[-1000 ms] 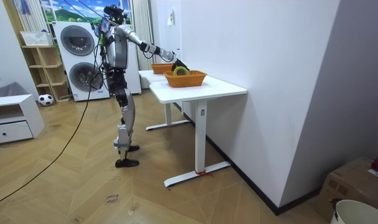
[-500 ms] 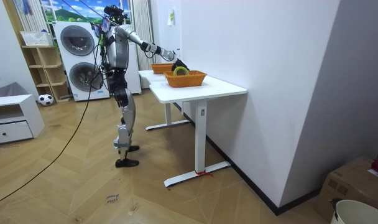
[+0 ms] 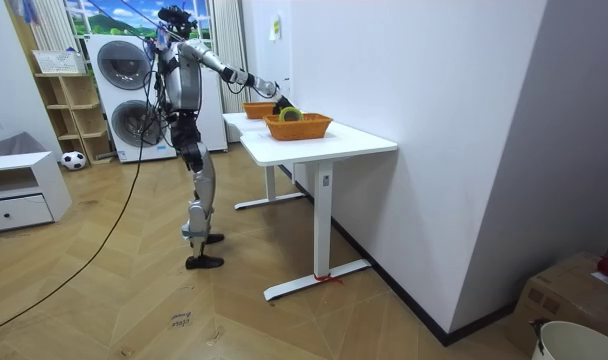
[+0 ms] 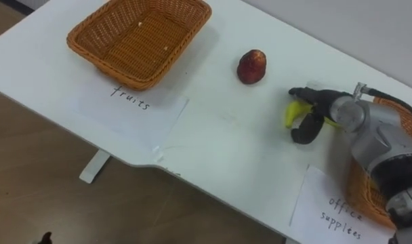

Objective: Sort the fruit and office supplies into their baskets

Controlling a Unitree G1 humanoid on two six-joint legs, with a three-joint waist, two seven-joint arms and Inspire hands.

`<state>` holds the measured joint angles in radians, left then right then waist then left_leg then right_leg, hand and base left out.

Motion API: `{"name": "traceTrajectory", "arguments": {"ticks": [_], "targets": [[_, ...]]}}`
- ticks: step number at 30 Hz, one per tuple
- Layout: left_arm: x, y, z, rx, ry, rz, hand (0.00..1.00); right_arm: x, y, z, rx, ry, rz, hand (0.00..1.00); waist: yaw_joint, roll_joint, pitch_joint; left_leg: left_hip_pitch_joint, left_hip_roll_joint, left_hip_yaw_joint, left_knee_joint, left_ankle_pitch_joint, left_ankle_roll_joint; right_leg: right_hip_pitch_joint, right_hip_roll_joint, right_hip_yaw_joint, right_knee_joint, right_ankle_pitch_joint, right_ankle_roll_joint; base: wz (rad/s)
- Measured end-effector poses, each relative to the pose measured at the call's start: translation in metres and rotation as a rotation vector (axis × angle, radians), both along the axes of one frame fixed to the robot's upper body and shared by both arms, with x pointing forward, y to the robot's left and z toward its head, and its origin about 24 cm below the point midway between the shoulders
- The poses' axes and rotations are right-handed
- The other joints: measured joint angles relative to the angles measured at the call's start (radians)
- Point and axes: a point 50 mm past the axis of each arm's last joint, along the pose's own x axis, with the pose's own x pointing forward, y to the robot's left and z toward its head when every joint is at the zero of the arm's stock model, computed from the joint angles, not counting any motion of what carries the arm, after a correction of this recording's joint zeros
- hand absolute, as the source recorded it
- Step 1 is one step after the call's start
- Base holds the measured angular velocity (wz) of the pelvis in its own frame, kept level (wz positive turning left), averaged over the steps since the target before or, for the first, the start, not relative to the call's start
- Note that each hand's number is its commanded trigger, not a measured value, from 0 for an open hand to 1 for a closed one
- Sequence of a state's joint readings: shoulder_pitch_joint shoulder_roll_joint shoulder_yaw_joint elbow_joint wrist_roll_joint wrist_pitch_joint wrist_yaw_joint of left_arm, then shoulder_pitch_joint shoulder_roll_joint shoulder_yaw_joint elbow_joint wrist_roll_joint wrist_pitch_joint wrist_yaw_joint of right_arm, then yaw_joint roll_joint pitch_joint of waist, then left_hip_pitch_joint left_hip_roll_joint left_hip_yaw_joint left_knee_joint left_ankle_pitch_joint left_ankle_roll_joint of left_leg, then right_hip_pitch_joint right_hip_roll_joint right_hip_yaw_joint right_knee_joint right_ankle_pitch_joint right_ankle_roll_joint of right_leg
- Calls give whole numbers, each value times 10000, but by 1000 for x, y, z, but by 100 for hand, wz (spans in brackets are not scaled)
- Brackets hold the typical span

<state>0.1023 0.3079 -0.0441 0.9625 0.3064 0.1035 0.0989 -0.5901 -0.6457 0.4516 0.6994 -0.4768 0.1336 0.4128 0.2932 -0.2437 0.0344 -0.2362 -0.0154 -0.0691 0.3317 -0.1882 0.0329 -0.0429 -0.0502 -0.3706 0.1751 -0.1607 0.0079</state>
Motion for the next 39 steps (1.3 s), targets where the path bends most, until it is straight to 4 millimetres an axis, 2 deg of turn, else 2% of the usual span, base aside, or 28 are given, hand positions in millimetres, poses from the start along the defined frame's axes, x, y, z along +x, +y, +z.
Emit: {"name": "traceTrajectory", "arguments": {"ticks": [7,9,10,17,25,39], "targets": [[-1,0,0,-24,51,1,0,-1,-3,-2,-13,237,-166,0,14,-53,-42,-49,6,-3,67,1,1,4,-9,-173,6,4,-4,2],[-1,0,0,-24,51,2,0,-1,-3,-2,-9,252,-170,59,12,-54,-43,-49,6,-3,66,1,1,5,-9,-178,6,4,-4,0],[-1,0,0,-24,51,2,0,-1,-3,-2,-7,261,-172,99,10,-54,-43,-48,6,-3,66,1,1,5,-9,-182,6,4,-4,0],[1,0,0,-32,-2,-12,0,0,-10,3,30,-144,-677,100,20,-68,-65,-16,16,-15,65,1,1,49,-16,-300,-8,4,-3,0],[2,-4,-1,-117,-37,-8,0,-3,-16,-1,-65,114,-1036,100,74,-48,-49,22,15,-15,55,0,0,89,-19,-437,-24,5,-3,0],[7,-6,-1,-260,-258,213,0,-3,-15,0,-83,10,-1045,100,35,-25,-29,178,26,144,-138,14,-15,84,-19,-263,-39,11,-14,-3]]}}
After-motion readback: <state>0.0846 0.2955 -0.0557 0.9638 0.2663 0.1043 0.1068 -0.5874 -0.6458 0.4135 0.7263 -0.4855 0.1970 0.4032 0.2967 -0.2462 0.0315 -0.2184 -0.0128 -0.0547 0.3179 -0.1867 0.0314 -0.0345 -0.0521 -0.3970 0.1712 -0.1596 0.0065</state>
